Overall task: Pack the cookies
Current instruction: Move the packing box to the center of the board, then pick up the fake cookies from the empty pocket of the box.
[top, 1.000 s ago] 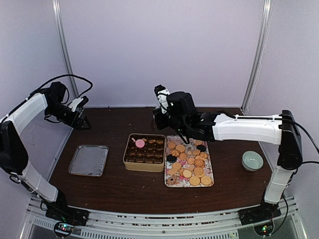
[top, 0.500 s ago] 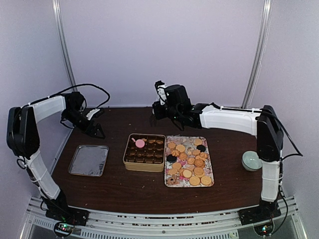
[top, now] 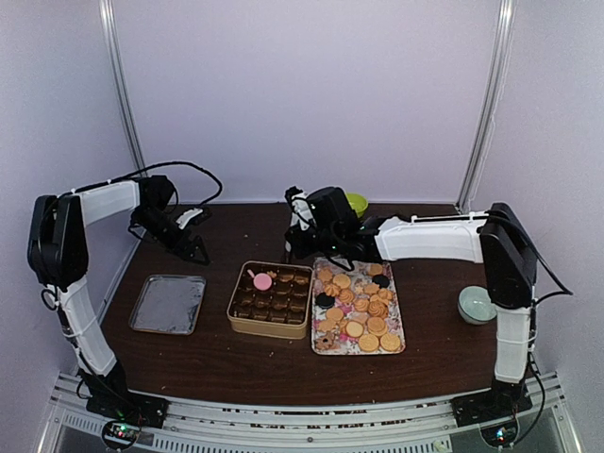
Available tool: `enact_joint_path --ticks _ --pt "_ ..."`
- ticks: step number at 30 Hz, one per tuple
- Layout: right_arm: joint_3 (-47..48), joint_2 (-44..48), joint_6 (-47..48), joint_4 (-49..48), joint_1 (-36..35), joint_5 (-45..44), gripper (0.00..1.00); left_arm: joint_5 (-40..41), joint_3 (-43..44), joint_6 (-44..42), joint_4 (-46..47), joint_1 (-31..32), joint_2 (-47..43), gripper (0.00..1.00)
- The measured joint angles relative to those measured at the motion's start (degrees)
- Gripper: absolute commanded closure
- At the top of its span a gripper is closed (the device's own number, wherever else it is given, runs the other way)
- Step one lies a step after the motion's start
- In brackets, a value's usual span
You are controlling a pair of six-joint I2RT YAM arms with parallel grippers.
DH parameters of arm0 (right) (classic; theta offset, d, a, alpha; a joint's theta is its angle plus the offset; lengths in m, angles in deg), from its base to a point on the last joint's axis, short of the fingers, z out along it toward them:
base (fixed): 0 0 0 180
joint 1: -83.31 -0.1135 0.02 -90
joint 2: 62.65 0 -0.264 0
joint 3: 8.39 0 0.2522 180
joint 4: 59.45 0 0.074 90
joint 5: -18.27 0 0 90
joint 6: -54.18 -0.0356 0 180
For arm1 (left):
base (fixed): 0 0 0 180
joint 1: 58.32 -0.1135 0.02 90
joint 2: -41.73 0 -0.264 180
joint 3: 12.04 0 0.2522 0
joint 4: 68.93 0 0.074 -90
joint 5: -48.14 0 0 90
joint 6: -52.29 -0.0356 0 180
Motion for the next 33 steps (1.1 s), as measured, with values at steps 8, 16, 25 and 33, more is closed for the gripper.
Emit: enact_joint_path --ticks 8,16,25,33 --pt "-8.76 7.98 -0.42 -1.16 -3.02 3.67 0.81 0.61 -0.46 -1.03 0.2 1.33 0.31 0.14" --pt "-9.31 9.75 -0.48 -1.29 -5.25 7.48 0.81 3.54 -7.19 -5.92 1.09 2.12 0.24 0.18" --pt "-9.86 16.04 0.7 3.54 -5.42 3.41 0.79 7.82 -14.43 -12.92 1.11 7.82 -1.42 0.21" --pt "-15.76 27.76 0.83 7.48 -5.27 0.9 0.8 9.49 -16.65 -16.04 1.33 11.76 -3.41 0.24"
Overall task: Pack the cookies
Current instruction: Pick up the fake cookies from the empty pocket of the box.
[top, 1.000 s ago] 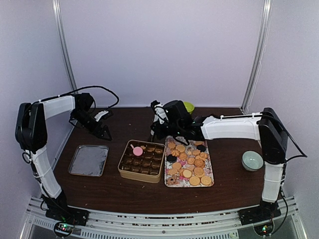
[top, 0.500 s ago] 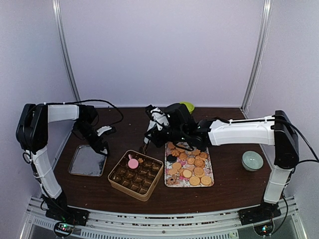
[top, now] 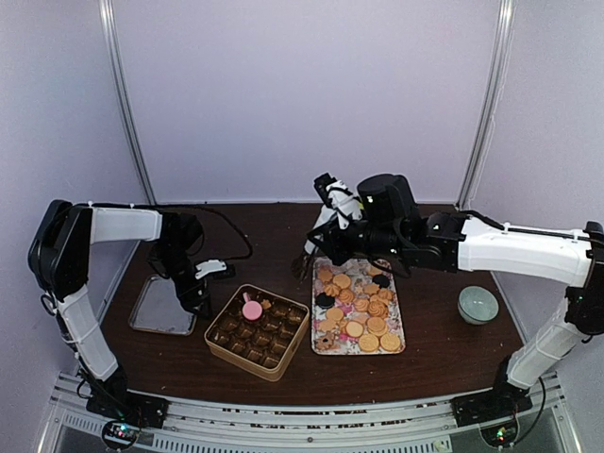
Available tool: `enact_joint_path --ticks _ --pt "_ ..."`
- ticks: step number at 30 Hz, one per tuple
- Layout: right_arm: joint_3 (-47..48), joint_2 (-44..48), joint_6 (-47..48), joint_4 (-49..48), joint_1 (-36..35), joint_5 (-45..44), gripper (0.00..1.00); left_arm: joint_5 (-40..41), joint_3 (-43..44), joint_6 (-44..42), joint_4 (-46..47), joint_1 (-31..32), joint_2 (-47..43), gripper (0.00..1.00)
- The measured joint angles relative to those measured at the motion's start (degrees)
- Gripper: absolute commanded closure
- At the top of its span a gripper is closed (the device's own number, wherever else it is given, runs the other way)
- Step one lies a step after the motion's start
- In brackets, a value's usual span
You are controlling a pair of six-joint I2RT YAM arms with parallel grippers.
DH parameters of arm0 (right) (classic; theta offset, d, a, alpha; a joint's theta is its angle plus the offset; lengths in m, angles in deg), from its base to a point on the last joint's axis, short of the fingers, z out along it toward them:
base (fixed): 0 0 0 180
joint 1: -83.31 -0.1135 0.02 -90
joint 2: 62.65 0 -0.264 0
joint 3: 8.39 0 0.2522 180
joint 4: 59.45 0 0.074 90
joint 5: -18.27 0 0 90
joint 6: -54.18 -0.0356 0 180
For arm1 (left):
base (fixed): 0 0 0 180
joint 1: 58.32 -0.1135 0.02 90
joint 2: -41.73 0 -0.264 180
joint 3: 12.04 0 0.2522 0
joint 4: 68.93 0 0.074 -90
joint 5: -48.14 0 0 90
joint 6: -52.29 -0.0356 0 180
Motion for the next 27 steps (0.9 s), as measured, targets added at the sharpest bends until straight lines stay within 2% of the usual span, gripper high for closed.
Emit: enact_joint_path --ticks 9,18,21,22,23,27 --pt "-8.61 6.69 -4.28 5.07 0.02 3.85 0.81 -0.5 -2.73 -3.06 -0.87 4.31 -3.34 0.28" --pt "-9.51 7.13 -5.77 6.84 0.04 5.03 0.82 -5.49 -2.56 -6.84 -6.49 10.27 -3.5 0.32" --pt "-9.46 7.06 -5.6 7.19 0.55 4.37 0.81 -6.47 -0.28 -7.87 -10.91 9.51 -3.52 0.19" --pt "-9.31 7.02 -5.51 7.28 0.72 4.24 0.82 -6.67 1.07 -8.33 -12.33 8.63 -3.52 0.07" --pt "-8.96 6.91 -5.29 7.48 1.01 4.0 0.82 -6.93 2.99 -8.7 -14.03 7.28 -3.52 0.03" --pt "-5.25 5.86 -2.64 8.24 2.14 1.36 0.82 -7.65 15.23 -9.84 -19.82 -0.85 -2.91 0.02"
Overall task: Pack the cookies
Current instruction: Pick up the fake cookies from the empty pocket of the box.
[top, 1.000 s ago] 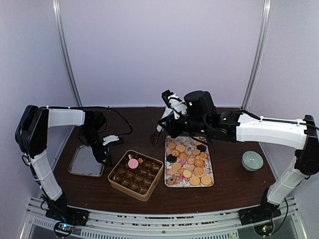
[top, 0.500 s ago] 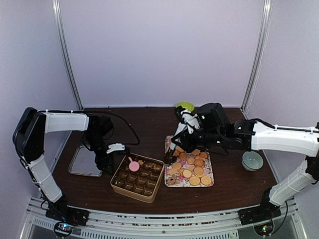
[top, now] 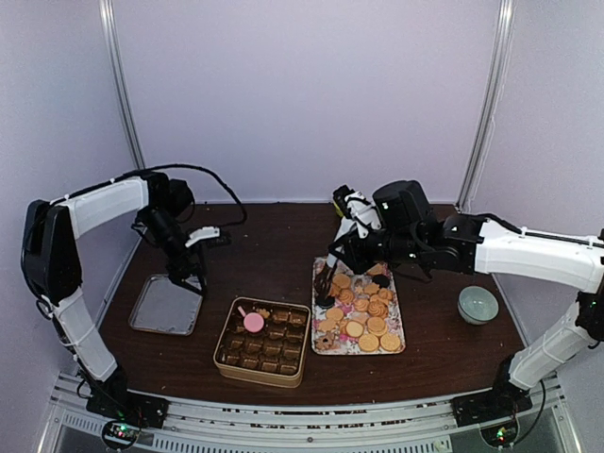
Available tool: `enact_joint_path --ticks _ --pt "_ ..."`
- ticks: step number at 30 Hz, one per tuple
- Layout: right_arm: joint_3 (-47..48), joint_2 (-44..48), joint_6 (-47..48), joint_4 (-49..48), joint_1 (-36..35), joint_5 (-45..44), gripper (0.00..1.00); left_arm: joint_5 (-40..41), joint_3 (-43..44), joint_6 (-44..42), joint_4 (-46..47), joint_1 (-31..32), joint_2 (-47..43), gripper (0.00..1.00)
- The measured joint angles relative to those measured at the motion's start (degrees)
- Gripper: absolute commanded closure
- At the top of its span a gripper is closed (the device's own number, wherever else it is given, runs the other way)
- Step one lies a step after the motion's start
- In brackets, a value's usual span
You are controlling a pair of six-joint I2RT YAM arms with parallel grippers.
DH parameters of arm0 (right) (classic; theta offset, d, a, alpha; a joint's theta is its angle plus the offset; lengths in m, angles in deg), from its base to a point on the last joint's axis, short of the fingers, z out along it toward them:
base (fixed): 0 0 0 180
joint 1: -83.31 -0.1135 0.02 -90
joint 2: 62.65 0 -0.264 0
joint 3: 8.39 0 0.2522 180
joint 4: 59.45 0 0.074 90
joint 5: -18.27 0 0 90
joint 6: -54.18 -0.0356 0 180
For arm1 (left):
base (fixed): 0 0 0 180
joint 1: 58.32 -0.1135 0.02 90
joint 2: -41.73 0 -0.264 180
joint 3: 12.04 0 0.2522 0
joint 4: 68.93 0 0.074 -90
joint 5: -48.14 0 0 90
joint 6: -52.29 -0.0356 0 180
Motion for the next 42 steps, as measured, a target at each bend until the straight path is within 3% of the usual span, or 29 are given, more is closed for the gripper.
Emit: enact_joint_path --ticks 3,7,14,20,28,35,42 --pt "2.38 0.0 2.4 -0.44 0.52 -4.0 0.82 -0.48 7.48 -0.74 -0.81 -5.46 0.61 0.02" --pt "6.64 -0.76 3.13 0.68 1.7 -7.67 0.82 -1.05 9.53 -1.55 -1.7 -10.51 1.51 0.02" --pt "25.77 -10.12 3.58 8.02 3.69 -9.75 0.83 -0.61 15.04 -3.63 -1.79 -12.39 6.91 0.02" --pt "30.67 -11.67 4.63 14.14 3.85 -9.79 0.86 -0.7 15.3 -2.86 -1.42 -14.71 7.13 0.02" --pt "30.14 -11.67 6.43 15.32 3.39 -7.56 0.88 -1.36 16.04 -1.73 -1.38 -14.84 7.17 0.02" --pt "21.51 -10.23 8.35 10.54 -0.39 -6.51 0.89 -1.2 17.27 -1.18 -2.05 -14.84 7.48 0.02" --pt "14.45 -9.79 9.33 4.59 -5.53 -5.64 0.87 2.29 21.62 3.21 -9.97 -14.86 13.38 0.02"
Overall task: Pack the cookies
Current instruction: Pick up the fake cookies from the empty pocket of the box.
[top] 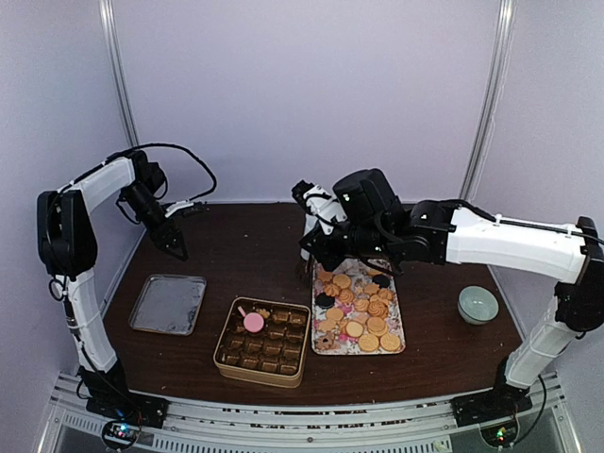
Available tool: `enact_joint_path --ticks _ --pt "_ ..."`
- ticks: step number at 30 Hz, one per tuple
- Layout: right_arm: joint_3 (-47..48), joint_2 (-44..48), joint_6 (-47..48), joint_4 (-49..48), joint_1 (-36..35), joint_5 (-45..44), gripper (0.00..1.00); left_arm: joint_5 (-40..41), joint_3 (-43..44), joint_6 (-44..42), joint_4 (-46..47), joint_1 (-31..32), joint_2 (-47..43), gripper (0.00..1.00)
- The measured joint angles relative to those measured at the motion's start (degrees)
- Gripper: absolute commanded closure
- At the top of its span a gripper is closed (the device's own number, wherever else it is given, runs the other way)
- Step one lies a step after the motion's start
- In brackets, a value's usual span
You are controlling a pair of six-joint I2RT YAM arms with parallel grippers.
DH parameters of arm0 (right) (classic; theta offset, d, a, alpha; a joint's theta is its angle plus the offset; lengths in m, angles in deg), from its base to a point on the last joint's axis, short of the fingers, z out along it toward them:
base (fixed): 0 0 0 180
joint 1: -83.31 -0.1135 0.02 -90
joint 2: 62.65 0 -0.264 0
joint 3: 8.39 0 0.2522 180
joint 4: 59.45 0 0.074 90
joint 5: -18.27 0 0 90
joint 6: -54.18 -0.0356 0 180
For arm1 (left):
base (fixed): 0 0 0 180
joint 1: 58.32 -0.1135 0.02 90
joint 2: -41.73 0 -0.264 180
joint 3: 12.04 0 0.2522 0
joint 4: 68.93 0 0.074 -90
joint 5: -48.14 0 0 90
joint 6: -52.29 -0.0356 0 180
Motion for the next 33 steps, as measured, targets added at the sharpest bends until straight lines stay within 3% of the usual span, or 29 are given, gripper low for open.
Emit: enact_joint_path --ticks 10,19,33 --pt "-0.37 0.0 -0.7 -2.47 -7.3 0.35 0.81 3.72 -6.08 2.58 -4.59 -0.11 -4.79 0.02" --pt "1.33 -3.1 -2.34 -4.72 -14.51 -1.99 0.76 3.87 -15.28 2.12 -0.22 -0.15 -9.33 0.02" --pt "3.19 -8.81 -0.9 -7.63 -14.95 -4.55 0.64 3.67 -19.17 2.12 3.45 -0.15 -11.74 0.02"
